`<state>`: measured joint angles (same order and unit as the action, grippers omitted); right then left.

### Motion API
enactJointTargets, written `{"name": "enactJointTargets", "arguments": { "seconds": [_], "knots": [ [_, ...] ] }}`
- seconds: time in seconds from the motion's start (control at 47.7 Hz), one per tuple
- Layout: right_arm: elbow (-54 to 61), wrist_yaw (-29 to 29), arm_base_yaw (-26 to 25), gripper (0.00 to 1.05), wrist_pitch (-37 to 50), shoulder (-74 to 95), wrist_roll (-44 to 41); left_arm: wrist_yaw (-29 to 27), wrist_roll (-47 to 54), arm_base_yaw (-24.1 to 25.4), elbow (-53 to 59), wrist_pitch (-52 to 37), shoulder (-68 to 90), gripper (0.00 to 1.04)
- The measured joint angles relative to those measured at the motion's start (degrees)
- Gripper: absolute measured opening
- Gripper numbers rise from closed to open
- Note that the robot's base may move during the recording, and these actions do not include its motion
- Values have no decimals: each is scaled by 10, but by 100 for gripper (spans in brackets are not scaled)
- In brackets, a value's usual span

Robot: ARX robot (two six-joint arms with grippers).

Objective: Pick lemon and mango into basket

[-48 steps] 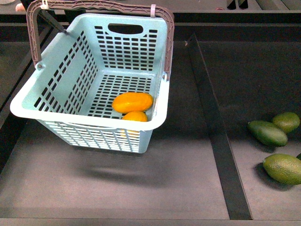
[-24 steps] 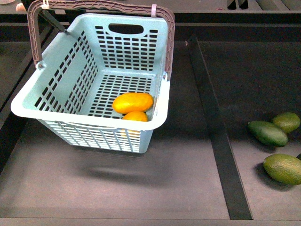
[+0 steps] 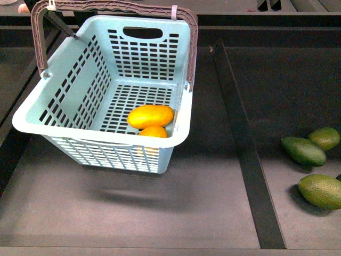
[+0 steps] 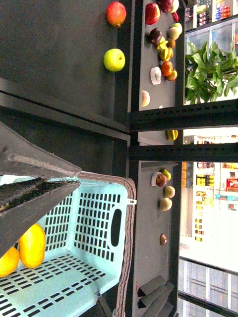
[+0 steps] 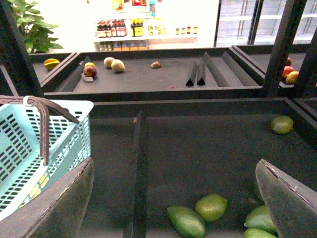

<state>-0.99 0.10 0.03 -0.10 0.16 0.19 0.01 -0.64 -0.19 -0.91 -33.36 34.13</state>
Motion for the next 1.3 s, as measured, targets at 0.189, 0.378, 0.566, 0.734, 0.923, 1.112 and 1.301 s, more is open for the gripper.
{"name": "enactJointTargets", "arguments": {
  "seconds": [0.189, 0.378, 0.566, 0.734, 0.923, 1.112, 1.301],
  "knots": [
    [0, 0, 0, 96, 0, 0, 0, 0, 0, 0, 0, 59, -64, 3],
    [0, 0, 0, 96, 0, 0, 0, 0, 0, 0, 0, 112, -119, 3],
    [0, 0, 0, 96, 0, 0, 0, 0, 0, 0, 0, 155, -162, 3],
    [0, 0, 0, 96, 0, 0, 0, 0, 0, 0, 0, 196, -204, 3],
    [0, 0, 0, 96, 0, 0, 0, 0, 0, 0, 0, 246, -253, 3],
    [0, 0, 0, 96, 0, 0, 0, 0, 0, 0, 0, 332, -337, 3],
    [0, 0, 0, 96, 0, 0, 0, 0, 0, 0, 0, 332, -338, 3]
  ]
}}
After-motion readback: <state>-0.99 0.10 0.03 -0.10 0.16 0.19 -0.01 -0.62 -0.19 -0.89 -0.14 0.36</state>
